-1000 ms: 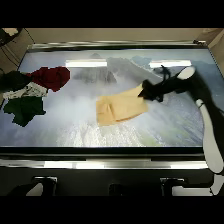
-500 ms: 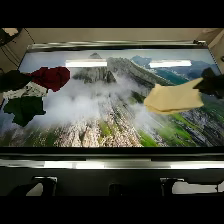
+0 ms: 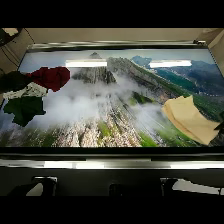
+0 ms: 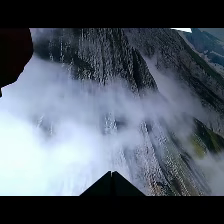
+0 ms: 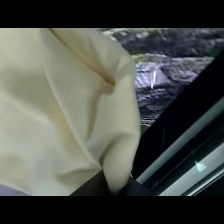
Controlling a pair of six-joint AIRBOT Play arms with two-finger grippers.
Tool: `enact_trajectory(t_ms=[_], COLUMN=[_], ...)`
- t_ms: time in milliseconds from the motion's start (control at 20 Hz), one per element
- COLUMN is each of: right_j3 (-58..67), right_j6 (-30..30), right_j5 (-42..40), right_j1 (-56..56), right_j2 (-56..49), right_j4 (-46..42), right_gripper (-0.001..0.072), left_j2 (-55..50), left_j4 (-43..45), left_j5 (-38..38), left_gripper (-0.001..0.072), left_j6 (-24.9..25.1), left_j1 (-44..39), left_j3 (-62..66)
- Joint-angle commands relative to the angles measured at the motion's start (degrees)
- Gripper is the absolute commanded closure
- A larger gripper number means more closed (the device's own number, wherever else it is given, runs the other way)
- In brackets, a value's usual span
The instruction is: Fold the shirts.
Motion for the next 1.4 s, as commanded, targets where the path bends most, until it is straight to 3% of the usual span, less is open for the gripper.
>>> enact_trajectory(t_ms=[0,350,700,750,800,850,900,1050,1150,1250,1350], right_j3=[-16.17,-36.98,-43.25,-43.12,-42.60,-41.03,-38.40,-21.88,-8.72,1.07,5.88], right_j6=[6.67,16.70,17.79,16.76,14.14,11.56,9.09,0.68,-3.06,-5.60,-6.67], right_j5=[-5.95,-14.91,-14.67,-14.40,-14.60,-14.82,-14.60,-18.29,-27.87,-39.60,-43.82], right_j1=[-1.16,-1.11,-1.11,-1.11,-1.11,-1.11,-1.11,-1.09,-0.02,7.10,20.04], right_j2=[5.64,19.39,23.17,23.17,23.17,23.17,23.17,23.15,23.15,22.91,21.31], right_j4=[-4.87,-4.98,-5.90,-6.54,-7.50,-9.38,-10.51,-9.40,-3.37,1.07,0.96], right_gripper=[0.0667,0.0667,0.0665,0.0630,0.0441,0.0192,0.0068,0.0063,0.0068,0.0074,0.0081], left_j2=[0.00,0.00,0.00,0.00,0.00,0.00,0.07,0.22,-0.50,-3.91,-10.54], left_j4=[-0.63,-1.07,-1.07,-1.07,-1.07,-1.07,-1.22,-6.12,-2.49,12.57,32.89], left_j5=[-0.33,-0.37,-0.37,-0.37,-0.37,-0.35,-0.37,-0.02,3.19,7.30,5.44], left_gripper=[0.0680,0.0680,0.0680,0.0680,0.0680,0.0680,0.0680,0.0680,0.0683,0.0685,0.0684], left_j6=[0.00,0.02,0.04,0.04,0.04,0.04,0.00,0.24,0.26,-2.23,-9.44], left_j1=[0.04,0.04,0.04,0.04,0.04,0.04,0.04,-0.17,-1.79,-6.51,-12.48], left_j3=[-0.02,-0.02,-0.02,-0.02,-0.02,-0.02,0.00,1.84,5.68,11.56,16.46])
